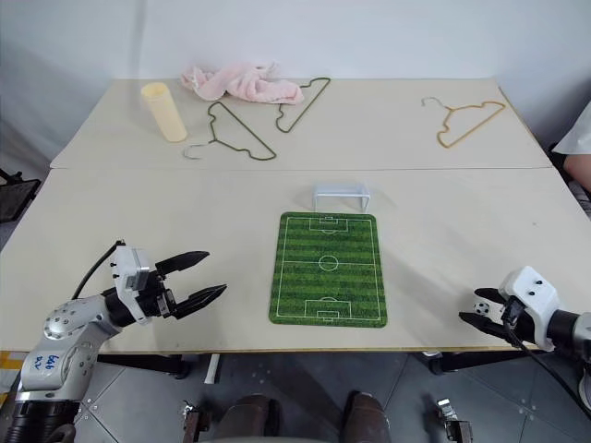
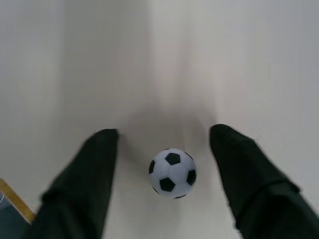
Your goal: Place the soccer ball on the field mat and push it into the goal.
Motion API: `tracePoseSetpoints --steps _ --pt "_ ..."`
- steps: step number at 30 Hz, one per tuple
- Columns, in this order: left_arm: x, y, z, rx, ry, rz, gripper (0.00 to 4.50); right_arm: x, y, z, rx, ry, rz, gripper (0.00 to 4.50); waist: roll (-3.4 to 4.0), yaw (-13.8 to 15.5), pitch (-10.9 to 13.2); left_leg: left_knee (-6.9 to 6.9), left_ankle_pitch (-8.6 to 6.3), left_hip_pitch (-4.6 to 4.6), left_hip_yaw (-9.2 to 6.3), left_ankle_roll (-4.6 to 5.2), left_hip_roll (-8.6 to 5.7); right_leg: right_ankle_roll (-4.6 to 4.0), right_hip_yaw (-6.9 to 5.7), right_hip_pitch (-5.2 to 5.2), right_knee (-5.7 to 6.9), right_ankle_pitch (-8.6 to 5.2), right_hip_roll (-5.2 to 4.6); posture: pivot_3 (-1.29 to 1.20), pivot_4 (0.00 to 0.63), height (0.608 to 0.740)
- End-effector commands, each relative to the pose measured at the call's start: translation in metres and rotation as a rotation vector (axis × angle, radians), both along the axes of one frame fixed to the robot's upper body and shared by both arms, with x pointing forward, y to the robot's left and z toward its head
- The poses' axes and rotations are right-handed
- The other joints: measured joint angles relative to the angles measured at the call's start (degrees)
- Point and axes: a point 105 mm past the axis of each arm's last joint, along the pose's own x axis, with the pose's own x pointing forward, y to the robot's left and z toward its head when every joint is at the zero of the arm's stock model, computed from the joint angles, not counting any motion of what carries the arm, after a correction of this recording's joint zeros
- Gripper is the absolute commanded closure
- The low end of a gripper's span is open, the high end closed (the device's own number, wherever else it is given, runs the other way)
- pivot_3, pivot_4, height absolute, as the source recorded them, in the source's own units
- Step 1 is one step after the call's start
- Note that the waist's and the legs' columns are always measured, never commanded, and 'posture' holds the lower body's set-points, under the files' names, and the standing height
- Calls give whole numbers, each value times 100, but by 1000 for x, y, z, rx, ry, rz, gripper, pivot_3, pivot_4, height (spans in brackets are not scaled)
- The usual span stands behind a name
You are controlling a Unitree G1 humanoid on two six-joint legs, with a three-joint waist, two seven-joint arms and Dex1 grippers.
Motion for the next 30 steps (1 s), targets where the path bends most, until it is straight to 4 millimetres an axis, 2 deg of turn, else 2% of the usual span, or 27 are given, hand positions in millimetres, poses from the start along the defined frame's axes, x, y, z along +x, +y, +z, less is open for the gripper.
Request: tracePoseSetpoints --steps 1,4,9,11,15,17,21,22,24,26,28,30 --pt "-2 0 12 12 -49 -8 0 -2 -19 -1 -23 4 -68 2795 -3 -1 0 2 0 0 0 0 0 0 0 1 -1 1 0 0 150 740" --pt "0 0 12 12 -51 -7 0 1 -19 0 8 -7 -79 3644 -3 -8 1 4 0 0 0 0 0 -1 0 1 0 2 0 0 150 740" --pt "5 -1 14 13 -59 -9 0 10 -15 4 43 -58 -87 3642 -3 -15 1 8 0 0 0 0 1 -1 0 1 2 2 0 0 150 740" --pt "6 -1 16 10 -67 -11 0 18 -1 19 69 -101 -53 3642 -3 -19 1 7 0 1 1 0 1 -2 1 1 3 2 0 0 150 740" --pt "6 -3 19 7 -79 -35 0 30 41 54 103 -157 57 3642 13 -70 10 5 1 0 8 -1 5 -2 6 -13 14 2 1 0 150 740" --pt "5 -4 18 8 -79 -46 0 33 57 64 110 -160 95 3642 14 -68 11 5 1 1 8 -2 6 -2 6 -13 16 2 2 0 150 740" --pt "-2 -11 15 15 -83 -112 0 35 128 87 87 -106 359 3642 14 -67 12 4 -1 -4 8 -2 6 -2 8 -18 13 3 2 0 150 740" --pt "-4 -13 14 15 -92 -121 0 33 147 89 76 -98 440 3642 15 -78 13 4 -1 -3 7 -3 7 -2 8 -19 14 2 4 0 150 740" --pt "-7 -15 12 20 -111 -143 0 30 169 88 56 -63 536 3642 14 -73 14 -1 -1 -4 4 -4 9 -3 7 -22 14 2 5 0 150 740" --pt "-14 -19 20 -52 -177 -176 0 27 190 87 47 -24 624 3642 10 -31 16 -4 -3 -7 1 -5 9 -3 3 -23 11 2 5 0 150 740" --pt "-22 -18 14 -27 -163 -198 0 20 206 84 40 -2 712 3642 4 -7 20 -2 -9 -13 0 -5 8 -3 0 -23 8 2 4 0 150 740" --pt "-29 -16 5 12 -138 -218 0 16 214 78 20 10 775 3642 3 -8 21 -4 -13 -17 -1 -4 8 -2 -5 -24 4 3 5 0 150 740"
